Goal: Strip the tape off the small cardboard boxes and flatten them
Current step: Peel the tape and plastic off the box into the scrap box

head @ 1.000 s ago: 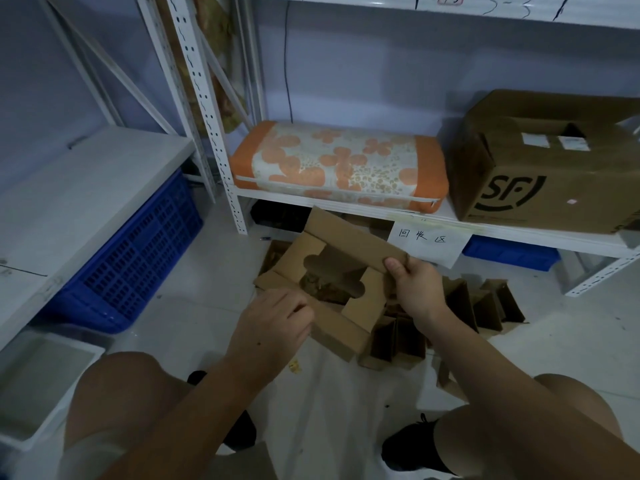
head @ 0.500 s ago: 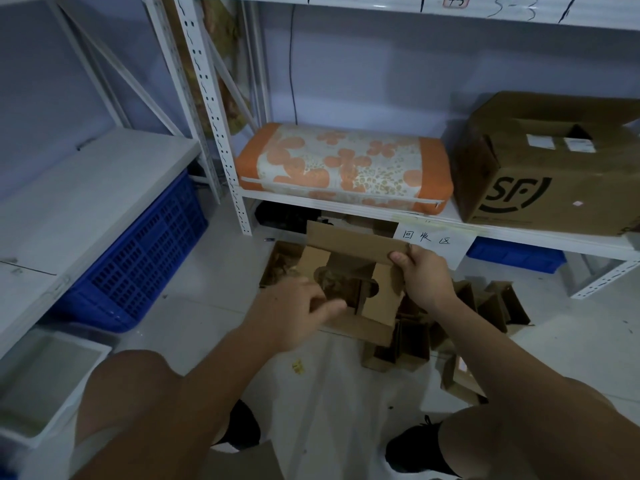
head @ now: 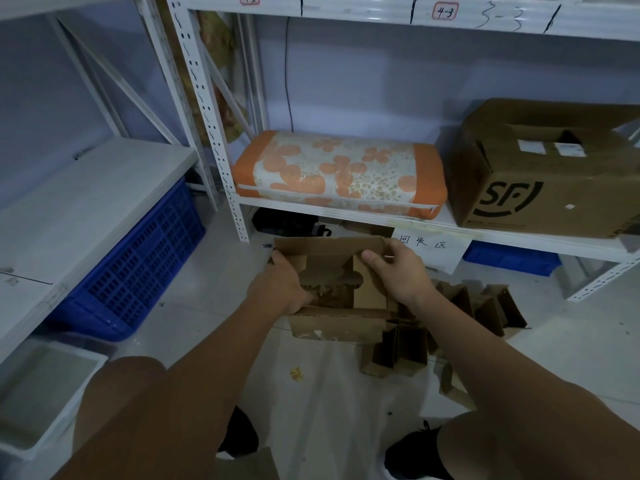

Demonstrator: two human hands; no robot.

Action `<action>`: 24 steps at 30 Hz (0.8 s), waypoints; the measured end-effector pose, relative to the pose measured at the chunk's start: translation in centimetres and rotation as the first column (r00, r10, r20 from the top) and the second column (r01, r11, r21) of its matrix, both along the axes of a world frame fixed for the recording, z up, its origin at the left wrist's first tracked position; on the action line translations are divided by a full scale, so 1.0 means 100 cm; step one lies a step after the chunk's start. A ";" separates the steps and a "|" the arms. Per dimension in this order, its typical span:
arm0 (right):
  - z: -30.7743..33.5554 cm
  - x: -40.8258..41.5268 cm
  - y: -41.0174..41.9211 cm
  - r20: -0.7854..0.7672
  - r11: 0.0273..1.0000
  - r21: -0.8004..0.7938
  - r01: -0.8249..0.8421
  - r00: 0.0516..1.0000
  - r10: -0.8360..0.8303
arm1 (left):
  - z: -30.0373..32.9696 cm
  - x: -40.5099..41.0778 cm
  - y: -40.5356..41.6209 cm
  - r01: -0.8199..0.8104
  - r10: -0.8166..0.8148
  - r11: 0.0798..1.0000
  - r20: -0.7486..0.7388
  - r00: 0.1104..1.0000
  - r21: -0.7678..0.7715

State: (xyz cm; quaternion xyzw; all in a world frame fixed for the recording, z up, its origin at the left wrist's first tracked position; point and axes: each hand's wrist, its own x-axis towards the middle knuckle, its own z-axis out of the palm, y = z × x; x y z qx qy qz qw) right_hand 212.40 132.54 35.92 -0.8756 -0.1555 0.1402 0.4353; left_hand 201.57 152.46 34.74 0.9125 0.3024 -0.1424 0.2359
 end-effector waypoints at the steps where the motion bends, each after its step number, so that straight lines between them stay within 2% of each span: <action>1: 0.000 -0.002 0.002 -0.052 1.000 0.018 0.007 0.999 -0.006 | 0.001 0.000 0.001 -0.025 0.025 1.000 0.015 1.000 -0.001; 4: -0.001 -0.006 0.009 -0.230 1.000 -0.010 0.007 0.973 -0.009 | 0.004 -0.001 0.005 -0.077 0.076 0.997 0.055 0.996 0.017; 6: -0.004 -0.007 0.011 -0.273 0.998 -0.045 -0.050 0.961 0.036 | 0.005 0.000 0.006 -0.072 0.069 0.997 0.068 0.995 0.043; 8: -0.003 -0.009 0.013 -0.247 0.996 -0.068 -0.057 0.968 0.038 | 0.007 0.001 0.006 -0.041 0.037 0.997 0.067 0.997 0.071; 12: -0.001 -0.013 0.020 -0.024 0.981 -0.194 -0.003 1.000 -0.002 | 0.015 0.003 0.003 -0.001 -0.005 0.993 0.054 0.999 0.122; 14: 0.003 -0.013 0.021 -0.023 0.979 -0.206 0.002 1.000 -0.007 | 0.021 0.005 0.005 0.010 -0.018 0.997 0.095 0.995 0.076; 19: 0.008 -0.006 0.009 -0.169 0.997 -0.069 0.028 0.985 -0.039 | 0.041 0.001 0.010 0.063 -0.042 0.995 0.238 0.970 -0.083; 24: 0.011 -0.006 -0.003 -0.225 0.973 0.208 0.102 0.973 -0.055 | 0.048 -0.012 0.016 0.122 -0.028 0.962 0.353 0.935 -0.244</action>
